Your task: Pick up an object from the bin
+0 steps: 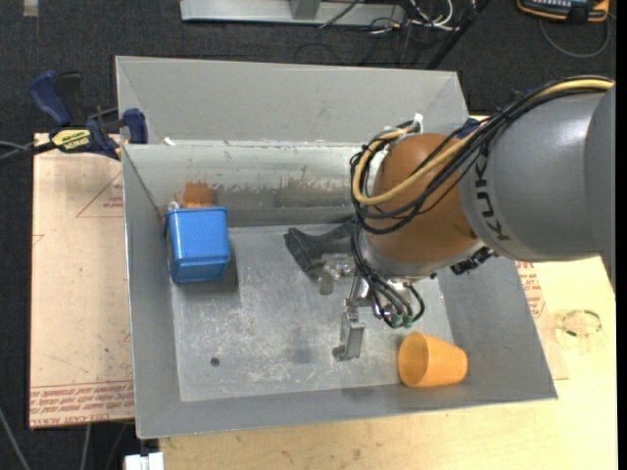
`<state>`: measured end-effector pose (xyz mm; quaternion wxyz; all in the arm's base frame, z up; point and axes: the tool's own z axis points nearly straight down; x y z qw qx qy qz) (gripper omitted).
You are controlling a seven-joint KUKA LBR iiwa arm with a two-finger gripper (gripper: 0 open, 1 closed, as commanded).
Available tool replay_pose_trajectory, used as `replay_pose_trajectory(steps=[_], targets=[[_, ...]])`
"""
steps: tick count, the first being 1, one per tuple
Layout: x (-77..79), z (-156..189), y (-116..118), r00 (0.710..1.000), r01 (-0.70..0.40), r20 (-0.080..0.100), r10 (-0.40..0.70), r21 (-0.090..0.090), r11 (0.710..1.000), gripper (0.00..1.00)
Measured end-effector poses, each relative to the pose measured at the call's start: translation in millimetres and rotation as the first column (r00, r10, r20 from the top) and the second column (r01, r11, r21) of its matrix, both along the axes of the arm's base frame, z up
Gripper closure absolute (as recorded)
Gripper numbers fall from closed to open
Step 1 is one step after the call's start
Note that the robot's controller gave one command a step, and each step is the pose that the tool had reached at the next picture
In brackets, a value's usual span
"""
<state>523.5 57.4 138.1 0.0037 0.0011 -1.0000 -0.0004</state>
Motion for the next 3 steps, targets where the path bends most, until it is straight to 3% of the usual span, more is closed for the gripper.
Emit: replay_pose_trajectory(steps=[1,2,3], targets=[[1.8,4,0,1.0,0.002,0.007,-0.002,0.001,1.0,0.0],[52.0,-27,-28,0.996,-0.083,0.011,0.083,0.001,0.997,0.0],[98.6,-11,-35,1.0,-0.022,0.007,0.022,0.002,1.0,0.0]])
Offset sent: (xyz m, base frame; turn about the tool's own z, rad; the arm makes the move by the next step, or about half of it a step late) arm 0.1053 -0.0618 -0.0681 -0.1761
